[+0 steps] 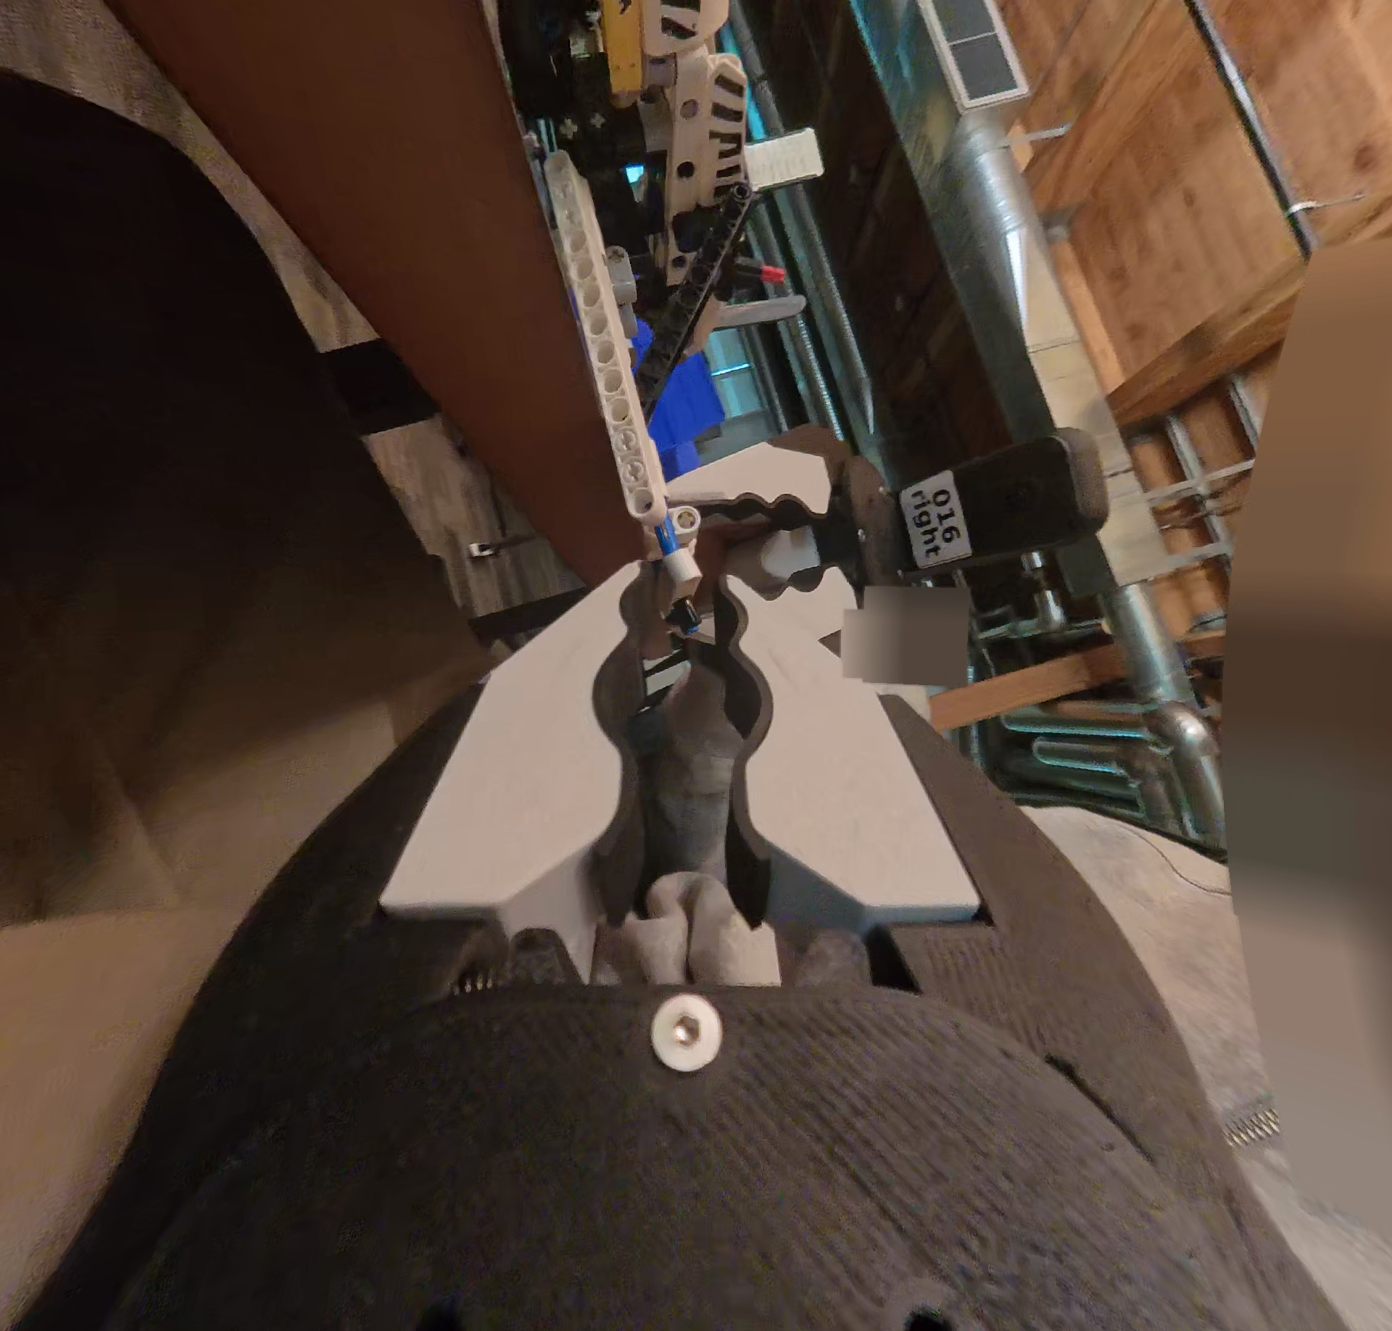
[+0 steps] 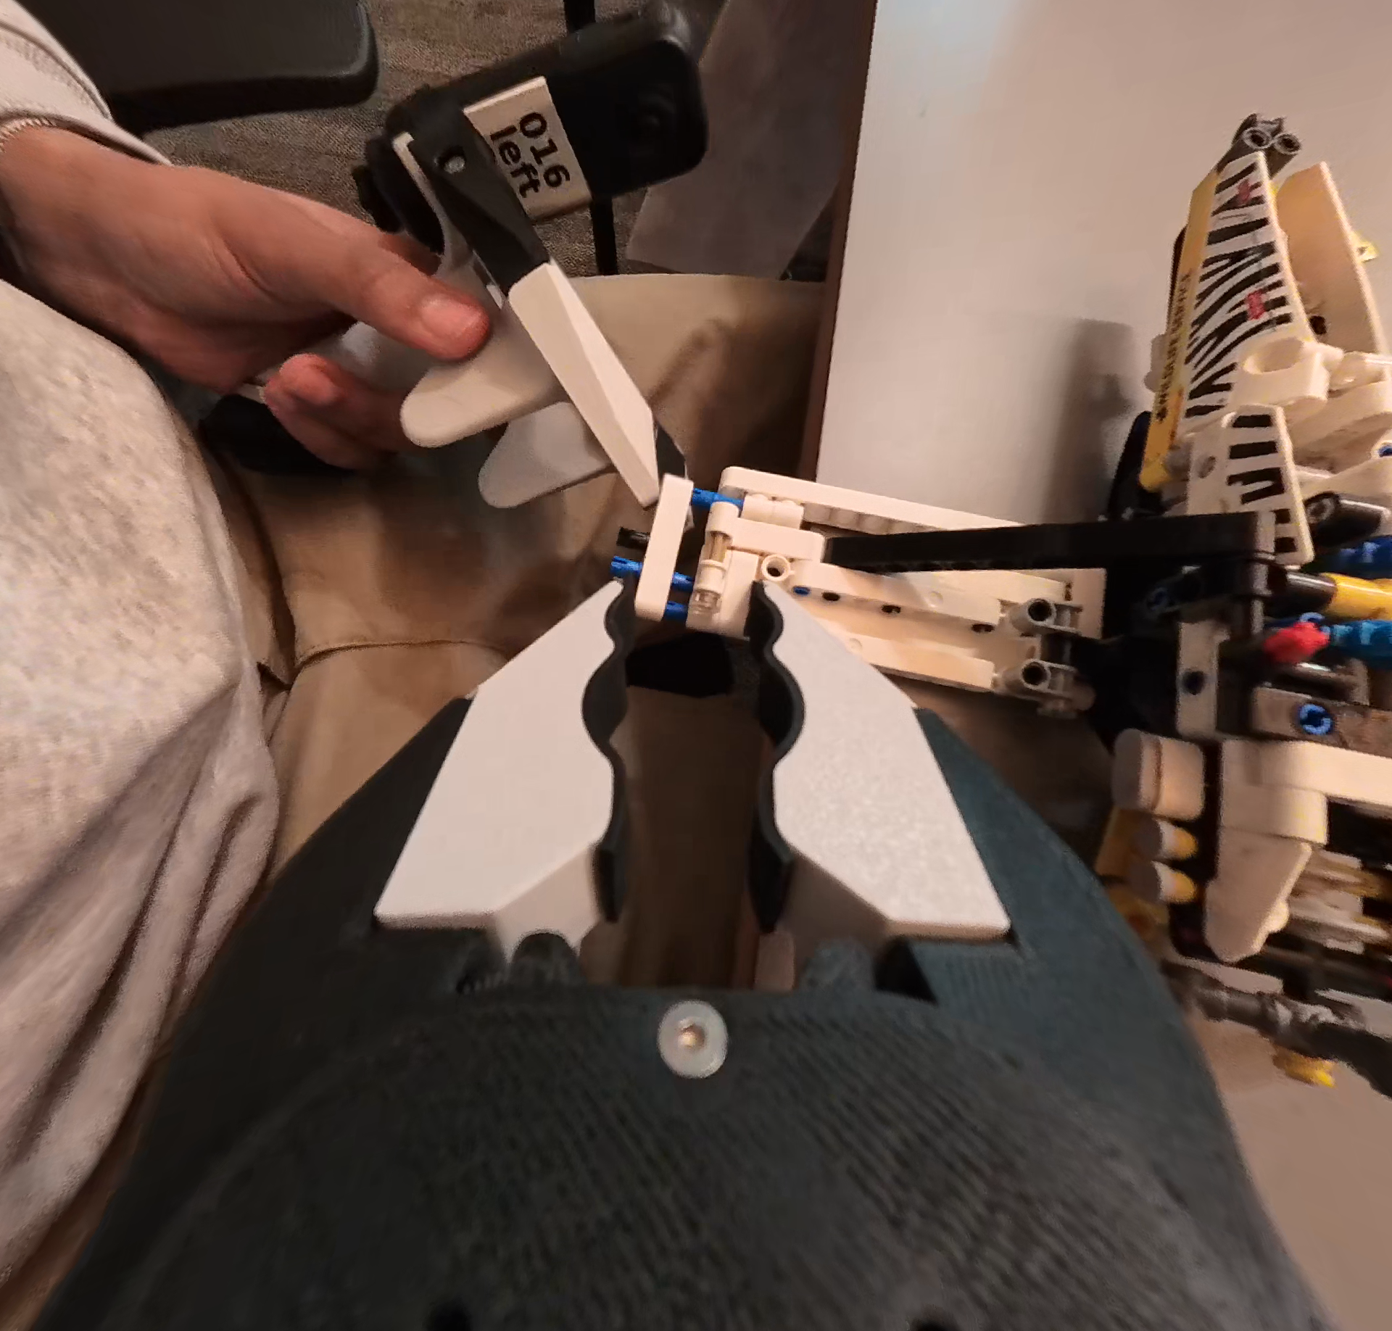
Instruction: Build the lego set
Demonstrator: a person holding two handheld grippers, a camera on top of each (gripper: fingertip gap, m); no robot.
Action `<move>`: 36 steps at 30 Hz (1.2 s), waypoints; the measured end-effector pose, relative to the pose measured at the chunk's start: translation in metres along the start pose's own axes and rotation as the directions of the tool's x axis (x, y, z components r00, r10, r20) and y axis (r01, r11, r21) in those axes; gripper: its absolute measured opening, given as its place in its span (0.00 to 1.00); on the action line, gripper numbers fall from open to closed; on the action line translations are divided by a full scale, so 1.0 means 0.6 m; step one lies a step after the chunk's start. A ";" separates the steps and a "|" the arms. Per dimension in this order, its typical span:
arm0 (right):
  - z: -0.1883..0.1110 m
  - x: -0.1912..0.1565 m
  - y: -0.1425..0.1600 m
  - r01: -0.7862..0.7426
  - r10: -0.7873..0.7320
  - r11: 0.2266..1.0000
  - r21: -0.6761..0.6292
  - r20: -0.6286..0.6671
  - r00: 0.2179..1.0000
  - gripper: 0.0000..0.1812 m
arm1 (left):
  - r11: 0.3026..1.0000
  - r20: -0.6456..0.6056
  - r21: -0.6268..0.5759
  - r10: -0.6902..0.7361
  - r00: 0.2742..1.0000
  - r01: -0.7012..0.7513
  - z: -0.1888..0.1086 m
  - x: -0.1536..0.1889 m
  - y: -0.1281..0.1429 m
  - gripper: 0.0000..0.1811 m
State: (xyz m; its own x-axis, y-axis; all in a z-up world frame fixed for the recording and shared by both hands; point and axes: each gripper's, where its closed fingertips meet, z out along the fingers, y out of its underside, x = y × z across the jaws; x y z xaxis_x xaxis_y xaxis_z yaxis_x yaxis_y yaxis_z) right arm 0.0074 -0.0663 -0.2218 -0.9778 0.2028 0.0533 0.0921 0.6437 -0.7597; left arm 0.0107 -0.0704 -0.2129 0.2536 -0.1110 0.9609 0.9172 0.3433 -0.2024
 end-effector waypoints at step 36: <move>0.009 0.005 -0.006 0.019 -0.019 0.999 -0.037 0.007 1.000 0.17 | 0.992 0.038 -0.009 0.129 0.991 -0.129 -0.025 0.000 -0.021 0.09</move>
State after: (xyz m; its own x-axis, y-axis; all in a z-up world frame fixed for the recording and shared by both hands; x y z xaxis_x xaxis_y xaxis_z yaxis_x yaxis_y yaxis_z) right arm 0.0033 -0.0722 -0.2223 -0.9807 0.1852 0.0630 0.0801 0.6742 -0.7341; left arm 0.0037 -0.0886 -0.2132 0.3580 -0.0298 0.9332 0.8796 0.3461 -0.3264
